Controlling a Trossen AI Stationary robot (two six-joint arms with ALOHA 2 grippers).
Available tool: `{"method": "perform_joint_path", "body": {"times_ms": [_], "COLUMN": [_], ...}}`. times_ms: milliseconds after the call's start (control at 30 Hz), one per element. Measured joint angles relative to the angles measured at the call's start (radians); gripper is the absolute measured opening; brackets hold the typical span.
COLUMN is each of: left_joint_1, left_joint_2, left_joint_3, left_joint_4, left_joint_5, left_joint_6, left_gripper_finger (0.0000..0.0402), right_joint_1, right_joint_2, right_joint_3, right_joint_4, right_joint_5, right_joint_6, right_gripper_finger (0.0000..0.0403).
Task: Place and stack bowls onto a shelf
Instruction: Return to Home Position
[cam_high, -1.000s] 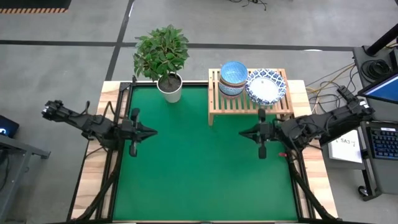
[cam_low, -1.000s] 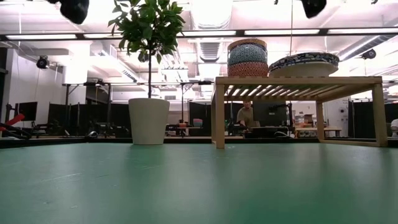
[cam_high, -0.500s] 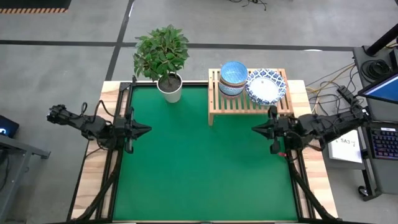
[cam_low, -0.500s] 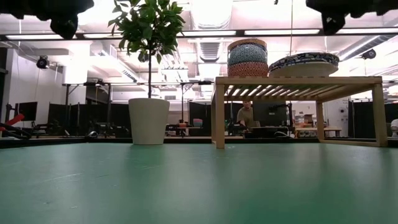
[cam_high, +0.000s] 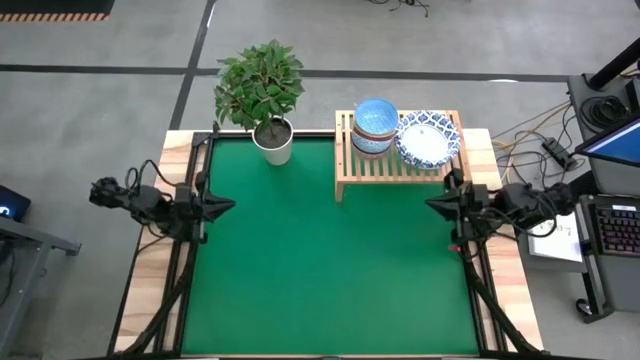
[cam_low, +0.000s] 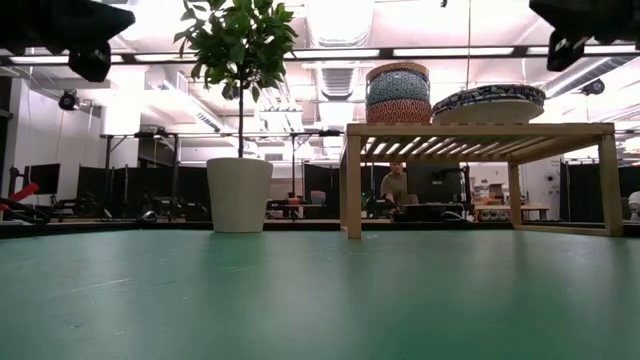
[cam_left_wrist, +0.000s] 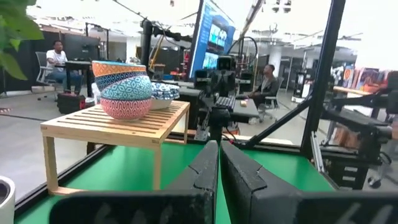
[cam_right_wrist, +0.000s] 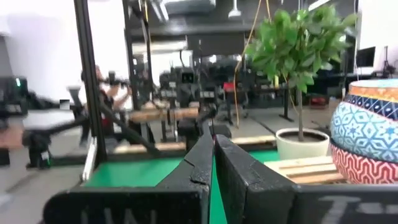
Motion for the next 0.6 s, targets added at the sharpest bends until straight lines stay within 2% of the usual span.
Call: {"method": "perform_joint_path", "body": {"times_ms": [67, 167, 433, 600], "left_joint_1": [0.001, 0.002, 0.003, 0.003], "left_joint_2": [0.0, 0.007, 0.001, 0.004], "left_joint_3": [-0.011, -0.021, -0.058, -0.144], "left_joint_4": [-0.006, -0.016, -0.021, 0.019], "left_joint_5": [-0.016, -0.031, -0.043, -0.042], "left_joint_6": [0.0, -0.018, -0.06, -0.103], "left_gripper_finger": [0.0, 0.0, 0.0, 0.0], "right_joint_1": [0.0, 0.0, 0.0, 0.0], "right_joint_2": [-0.039, -0.038, -0.025, -0.025], "right_joint_3": [-0.023, -0.061, -0.16, -0.24], "right_joint_4": [0.016, 0.004, 0.113, 0.164], "right_joint_5": [0.001, -0.005, -0.008, -0.006], "right_joint_6": [0.006, 0.011, 0.013, 0.016], "right_gripper_finger": [0.0009, 0.0009, 0.0009, 0.0009]}}
